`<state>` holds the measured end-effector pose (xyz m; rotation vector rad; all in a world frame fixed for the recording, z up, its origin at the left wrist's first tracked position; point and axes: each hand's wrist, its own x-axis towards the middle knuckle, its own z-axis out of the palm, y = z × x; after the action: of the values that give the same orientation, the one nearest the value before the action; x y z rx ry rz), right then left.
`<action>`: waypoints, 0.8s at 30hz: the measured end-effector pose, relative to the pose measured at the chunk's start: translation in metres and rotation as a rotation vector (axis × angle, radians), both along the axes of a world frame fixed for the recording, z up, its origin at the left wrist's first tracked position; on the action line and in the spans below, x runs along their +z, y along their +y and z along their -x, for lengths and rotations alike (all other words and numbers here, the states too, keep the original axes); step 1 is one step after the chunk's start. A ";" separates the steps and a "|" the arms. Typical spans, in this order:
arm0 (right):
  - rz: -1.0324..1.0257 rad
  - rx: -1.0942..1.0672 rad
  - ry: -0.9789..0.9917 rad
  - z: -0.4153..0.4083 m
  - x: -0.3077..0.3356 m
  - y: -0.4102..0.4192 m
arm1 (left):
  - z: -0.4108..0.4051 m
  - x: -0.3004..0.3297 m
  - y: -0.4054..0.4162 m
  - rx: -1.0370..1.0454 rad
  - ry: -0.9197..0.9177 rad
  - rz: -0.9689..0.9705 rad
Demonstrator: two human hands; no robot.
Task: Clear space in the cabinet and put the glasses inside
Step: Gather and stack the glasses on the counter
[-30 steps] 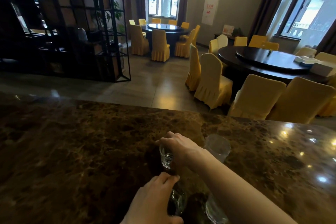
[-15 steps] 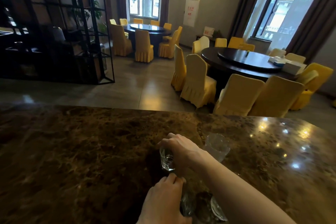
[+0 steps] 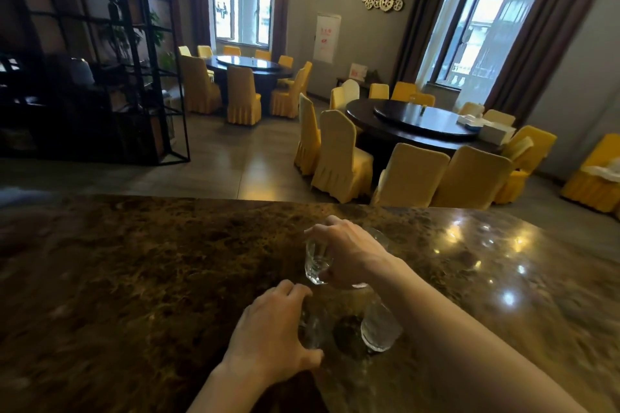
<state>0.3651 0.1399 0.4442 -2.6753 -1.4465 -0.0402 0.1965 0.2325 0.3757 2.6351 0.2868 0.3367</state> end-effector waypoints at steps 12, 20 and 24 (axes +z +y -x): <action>-0.025 0.031 0.039 0.057 0.035 -0.142 | 0.054 0.051 -0.076 0.181 -0.025 -0.089; 0.018 0.040 0.094 0.101 0.014 -0.235 | 0.091 0.056 -0.157 0.272 0.043 -0.069; 0.038 0.023 0.098 0.120 0.006 -0.256 | 0.110 0.055 -0.177 0.271 0.055 -0.081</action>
<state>0.2455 -0.1163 0.4503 -2.6485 -1.4625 0.1198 0.0863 0.0556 0.4312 2.6905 0.6651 0.3704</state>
